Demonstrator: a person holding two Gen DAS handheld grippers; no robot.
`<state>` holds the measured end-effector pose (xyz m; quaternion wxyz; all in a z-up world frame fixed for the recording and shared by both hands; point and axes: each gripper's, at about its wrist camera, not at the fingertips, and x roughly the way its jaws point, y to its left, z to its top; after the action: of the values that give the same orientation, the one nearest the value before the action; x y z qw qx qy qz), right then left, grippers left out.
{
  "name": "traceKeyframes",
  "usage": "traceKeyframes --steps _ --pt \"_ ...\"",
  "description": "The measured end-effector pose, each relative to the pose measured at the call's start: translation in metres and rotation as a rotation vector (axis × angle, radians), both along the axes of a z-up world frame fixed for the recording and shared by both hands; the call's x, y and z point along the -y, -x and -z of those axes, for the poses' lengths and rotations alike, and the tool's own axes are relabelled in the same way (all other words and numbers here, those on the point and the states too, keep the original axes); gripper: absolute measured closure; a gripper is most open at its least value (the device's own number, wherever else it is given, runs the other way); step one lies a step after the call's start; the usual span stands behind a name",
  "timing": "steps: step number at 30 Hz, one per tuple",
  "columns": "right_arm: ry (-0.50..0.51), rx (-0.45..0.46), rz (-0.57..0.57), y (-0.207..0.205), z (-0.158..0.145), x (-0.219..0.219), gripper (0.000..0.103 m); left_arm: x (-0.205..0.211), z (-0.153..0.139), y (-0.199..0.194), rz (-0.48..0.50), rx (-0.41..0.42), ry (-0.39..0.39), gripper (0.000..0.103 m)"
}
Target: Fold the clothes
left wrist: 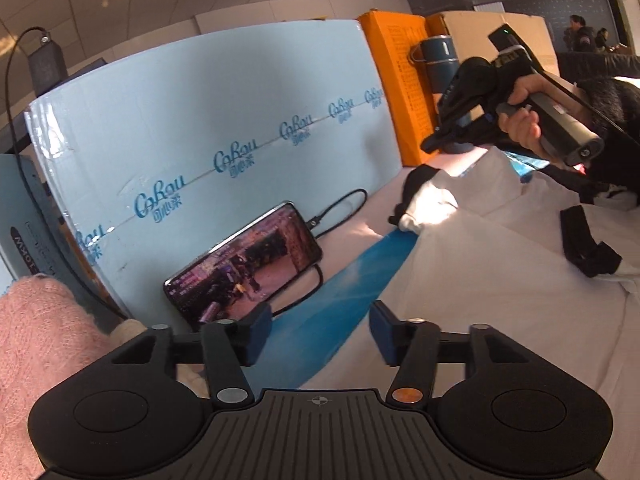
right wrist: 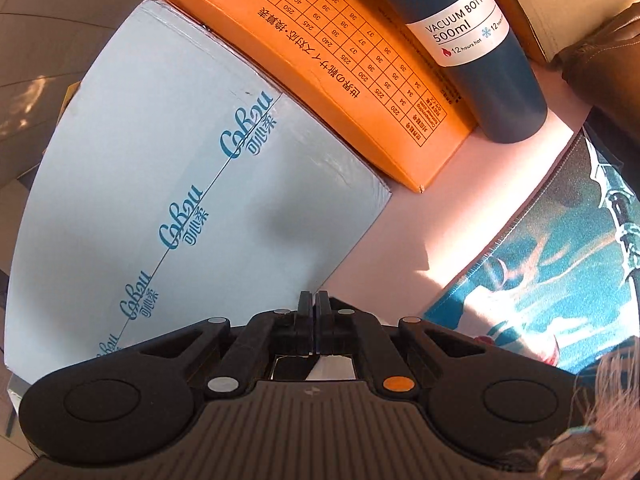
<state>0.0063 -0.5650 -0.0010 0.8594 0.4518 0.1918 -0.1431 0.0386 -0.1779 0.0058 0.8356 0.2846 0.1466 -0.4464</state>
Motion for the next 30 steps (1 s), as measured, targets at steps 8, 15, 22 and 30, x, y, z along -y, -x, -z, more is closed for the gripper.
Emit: traceKeyframes --steps 8,15,22,30 --pt "0.01 -0.033 -0.038 0.018 -0.004 0.009 0.097 0.032 0.024 -0.029 -0.275 0.167 -0.158 0.025" --pt "0.131 -0.066 -0.056 0.08 -0.023 0.008 0.07 0.045 0.034 -0.046 -0.418 0.294 -0.205 0.025" --pt "0.327 -0.113 -0.054 0.166 -0.033 -0.004 0.04 0.01 -0.001 0.015 -0.357 0.191 0.032 0.019" --pt "0.351 -0.127 -0.158 0.234 -0.019 -0.036 0.04 0.01 -0.016 0.076 -0.072 -0.321 0.34 0.017"
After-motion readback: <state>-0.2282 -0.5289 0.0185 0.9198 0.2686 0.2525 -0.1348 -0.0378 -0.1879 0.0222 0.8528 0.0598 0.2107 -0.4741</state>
